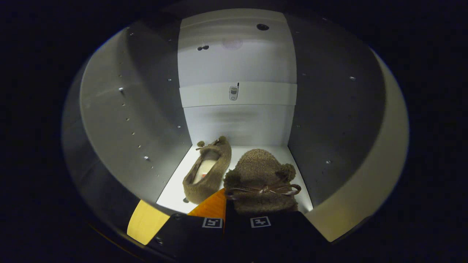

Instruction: Open the shoe cabinet door, grab the shoes and put them into the shoe cabinet, then close the shoe cabinet door.

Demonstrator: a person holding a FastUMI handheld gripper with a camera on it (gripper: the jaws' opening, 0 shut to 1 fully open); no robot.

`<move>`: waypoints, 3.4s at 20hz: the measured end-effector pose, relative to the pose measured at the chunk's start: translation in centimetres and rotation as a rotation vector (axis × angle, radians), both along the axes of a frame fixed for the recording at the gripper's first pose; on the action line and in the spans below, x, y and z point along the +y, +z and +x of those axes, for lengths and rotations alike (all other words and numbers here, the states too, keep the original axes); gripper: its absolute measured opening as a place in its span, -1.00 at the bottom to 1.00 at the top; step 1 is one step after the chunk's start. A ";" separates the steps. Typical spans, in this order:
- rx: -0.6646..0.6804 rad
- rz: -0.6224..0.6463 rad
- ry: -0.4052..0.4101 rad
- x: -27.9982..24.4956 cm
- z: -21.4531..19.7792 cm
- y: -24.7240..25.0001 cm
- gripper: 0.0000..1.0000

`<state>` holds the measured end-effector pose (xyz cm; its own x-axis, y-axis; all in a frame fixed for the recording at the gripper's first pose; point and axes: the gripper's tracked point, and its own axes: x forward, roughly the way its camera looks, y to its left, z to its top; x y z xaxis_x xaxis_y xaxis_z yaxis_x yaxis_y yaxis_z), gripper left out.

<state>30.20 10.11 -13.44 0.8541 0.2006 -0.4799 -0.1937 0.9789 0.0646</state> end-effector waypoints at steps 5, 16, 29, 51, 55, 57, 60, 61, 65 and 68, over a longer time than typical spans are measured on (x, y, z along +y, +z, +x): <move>0.023 -0.009 -0.029 0.2 5.9 -1.9 -0.74; 0.079 -0.028 -0.092 0.9 12.5 -6.9 -0.74; 0.119 -0.046 -0.122 0.4 11.2 -7.2 -0.26; -0.396 0.049 -0.095 -2.1 -6.6 11.2 0.98; -0.444 0.041 -0.068 -2.8 -12.8 11.8 0.97; -0.461 0.039 -0.065 -3.5 -16.1 11.8 0.97; -0.494 0.065 -0.051 -4.5 -21.0 11.6 0.96; -0.487 0.083 -0.044 -4.6 -22.8 11.1 0.97; -0.441 0.079 -0.052 -6.1 -28.0 9.5 0.96; -0.425 0.078 -0.072 -8.0 -31.9 8.9 0.97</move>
